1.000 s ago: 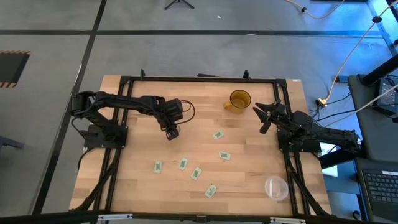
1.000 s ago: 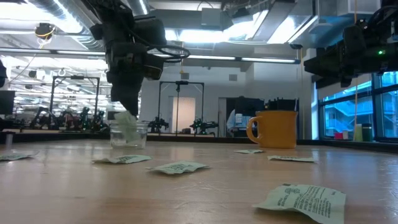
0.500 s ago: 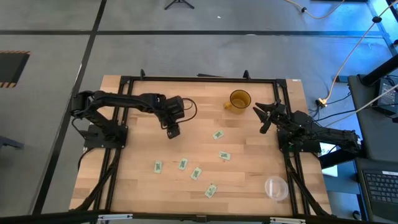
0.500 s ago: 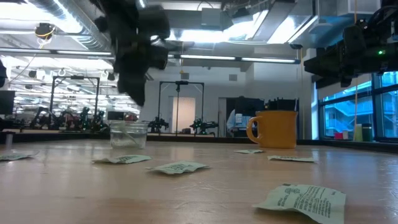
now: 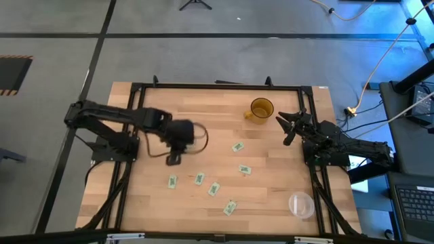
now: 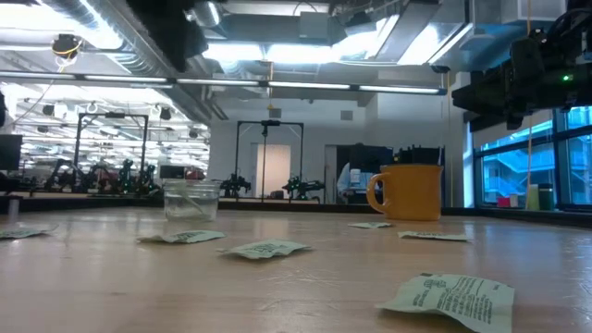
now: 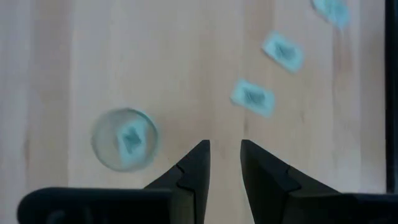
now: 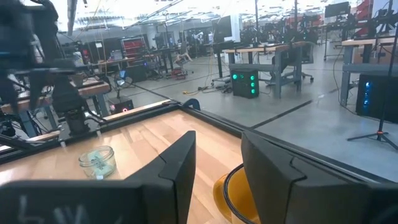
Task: Pick and place Stevia / Truvia into bins
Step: Put the stevia packet into the transparent container
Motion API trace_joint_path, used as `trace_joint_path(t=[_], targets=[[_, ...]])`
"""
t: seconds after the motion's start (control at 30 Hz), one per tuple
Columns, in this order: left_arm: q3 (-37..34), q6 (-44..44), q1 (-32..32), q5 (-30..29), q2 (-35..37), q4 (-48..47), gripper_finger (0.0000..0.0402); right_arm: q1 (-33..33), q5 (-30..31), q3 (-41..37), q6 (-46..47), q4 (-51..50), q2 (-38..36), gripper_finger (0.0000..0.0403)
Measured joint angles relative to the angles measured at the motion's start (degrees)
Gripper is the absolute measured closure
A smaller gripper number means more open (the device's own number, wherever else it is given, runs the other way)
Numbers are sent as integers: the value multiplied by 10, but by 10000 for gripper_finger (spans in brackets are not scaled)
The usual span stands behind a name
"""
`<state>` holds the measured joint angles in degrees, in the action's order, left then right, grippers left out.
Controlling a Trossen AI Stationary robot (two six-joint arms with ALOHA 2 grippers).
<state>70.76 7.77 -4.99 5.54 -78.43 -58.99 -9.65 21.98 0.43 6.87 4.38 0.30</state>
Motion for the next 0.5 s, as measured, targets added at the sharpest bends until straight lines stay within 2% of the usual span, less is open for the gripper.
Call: trace_joint_path(t=[0.1, 0.27, 0.4, 0.5], targets=[[-1, 6, -49, -15, -1, -37, 317, 0, 0, 0, 3, 0, 0, 270], [-41, 68, -96, -43, -4, -36, 317, 0, 0, 0, 26, 0, 0, 270], [-106, 120, -120, -44, -4, 13, 317, 0, 0, 0, 35, 0, 0, 270], [-157, 112, -137, -41, -4, 96, 317, 0, 0, 0, 35, 0, 0, 270]])
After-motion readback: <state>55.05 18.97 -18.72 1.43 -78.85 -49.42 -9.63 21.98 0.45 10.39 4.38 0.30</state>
